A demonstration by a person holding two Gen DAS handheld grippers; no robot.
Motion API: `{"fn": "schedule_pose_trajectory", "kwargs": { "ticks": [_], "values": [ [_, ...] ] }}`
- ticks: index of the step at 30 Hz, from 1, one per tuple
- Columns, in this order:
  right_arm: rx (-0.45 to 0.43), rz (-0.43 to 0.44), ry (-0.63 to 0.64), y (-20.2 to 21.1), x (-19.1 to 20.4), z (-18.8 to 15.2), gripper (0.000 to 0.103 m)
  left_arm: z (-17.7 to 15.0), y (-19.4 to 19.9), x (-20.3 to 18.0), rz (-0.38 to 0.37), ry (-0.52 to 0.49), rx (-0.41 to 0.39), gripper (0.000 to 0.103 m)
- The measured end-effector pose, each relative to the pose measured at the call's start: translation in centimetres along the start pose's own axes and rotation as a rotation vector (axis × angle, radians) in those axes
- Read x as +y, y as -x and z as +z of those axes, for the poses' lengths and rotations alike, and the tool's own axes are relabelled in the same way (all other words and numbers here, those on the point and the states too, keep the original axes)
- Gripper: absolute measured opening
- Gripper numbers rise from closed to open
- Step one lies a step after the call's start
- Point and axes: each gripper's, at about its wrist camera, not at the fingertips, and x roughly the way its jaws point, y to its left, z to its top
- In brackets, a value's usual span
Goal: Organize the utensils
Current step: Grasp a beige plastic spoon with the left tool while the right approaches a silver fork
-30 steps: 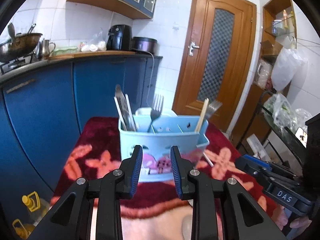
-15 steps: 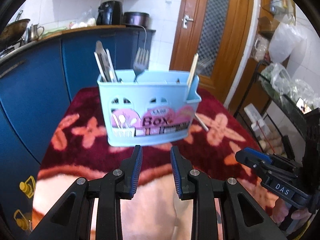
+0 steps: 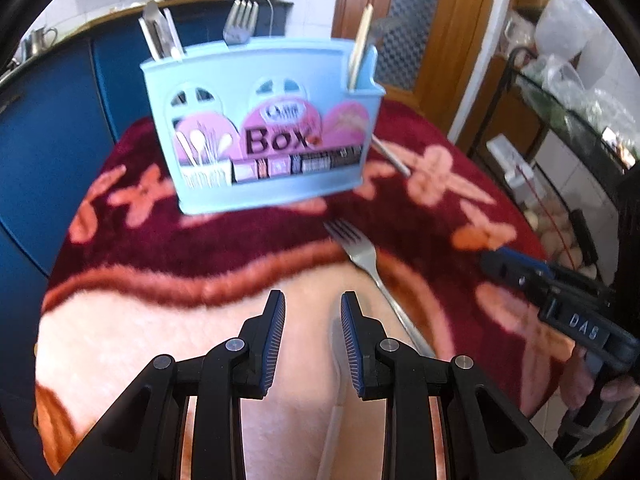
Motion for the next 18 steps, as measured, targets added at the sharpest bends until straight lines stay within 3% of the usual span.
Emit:
{"fn": "schedule_pose_trajectory", "kwargs": {
  "ticks": [11, 18],
  "values": [
    [0.02, 0.011, -0.019, -0.6, -0.6, -0.6, 0.035, -1.0, -1.8, -1.2, -0.052, -0.036, 0.087, 0.029],
    [0.023, 0.01, -0.031, -0.8, -1.0, -0.7, 0.035, -1.2, -2.6, -1.3, -0.073, -0.03, 0.094, 0.029]
  ]
}}
